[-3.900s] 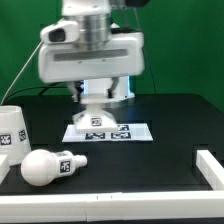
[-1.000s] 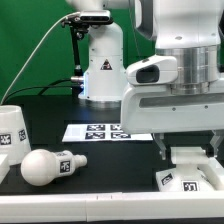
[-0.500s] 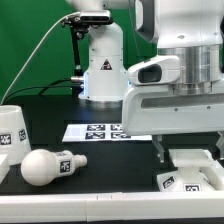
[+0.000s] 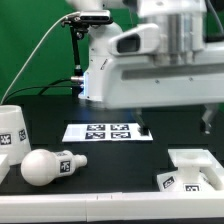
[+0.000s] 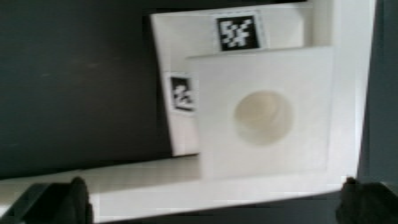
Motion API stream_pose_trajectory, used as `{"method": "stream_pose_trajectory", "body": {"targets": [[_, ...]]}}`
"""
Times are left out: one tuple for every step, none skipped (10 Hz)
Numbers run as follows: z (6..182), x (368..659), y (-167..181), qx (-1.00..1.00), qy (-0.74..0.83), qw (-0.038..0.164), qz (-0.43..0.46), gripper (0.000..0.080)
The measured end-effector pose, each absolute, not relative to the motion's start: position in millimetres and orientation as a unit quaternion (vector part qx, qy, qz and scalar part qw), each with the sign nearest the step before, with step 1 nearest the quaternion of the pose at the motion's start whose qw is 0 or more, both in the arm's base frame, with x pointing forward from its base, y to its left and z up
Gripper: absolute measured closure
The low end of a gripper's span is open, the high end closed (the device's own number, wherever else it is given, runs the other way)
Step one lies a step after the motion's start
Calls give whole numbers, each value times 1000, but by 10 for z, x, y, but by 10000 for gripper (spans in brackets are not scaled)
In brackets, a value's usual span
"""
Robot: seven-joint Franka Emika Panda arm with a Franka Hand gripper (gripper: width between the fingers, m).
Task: Assemble lamp
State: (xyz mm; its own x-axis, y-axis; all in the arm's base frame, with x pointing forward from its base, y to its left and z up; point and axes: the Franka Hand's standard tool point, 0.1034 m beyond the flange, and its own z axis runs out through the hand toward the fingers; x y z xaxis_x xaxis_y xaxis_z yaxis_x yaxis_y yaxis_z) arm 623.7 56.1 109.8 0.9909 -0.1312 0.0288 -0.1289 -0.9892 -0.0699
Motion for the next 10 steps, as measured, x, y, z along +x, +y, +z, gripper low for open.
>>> {"method": "stream_pose_trajectory", "body": {"targets": [[1222,6240,417,-996,76,34,-8,101],[1291,6239,291,-993,111,40,2,101],[1284,6205,174,-988,140,54,27,101],[1278,6248,143,-989,140,53,18,101],[1276,6248,181,-989,136,53,17,101],[1276,6248,180,-989,136,53,17,101],[1275,6248,179,-989,136,53,17,101],[1275,6249,157,-989,137,53,17,101],[1288,6230,12,-985,160,61,22,101],[1302,6174,-235,-978,195,64,35,101]]}}
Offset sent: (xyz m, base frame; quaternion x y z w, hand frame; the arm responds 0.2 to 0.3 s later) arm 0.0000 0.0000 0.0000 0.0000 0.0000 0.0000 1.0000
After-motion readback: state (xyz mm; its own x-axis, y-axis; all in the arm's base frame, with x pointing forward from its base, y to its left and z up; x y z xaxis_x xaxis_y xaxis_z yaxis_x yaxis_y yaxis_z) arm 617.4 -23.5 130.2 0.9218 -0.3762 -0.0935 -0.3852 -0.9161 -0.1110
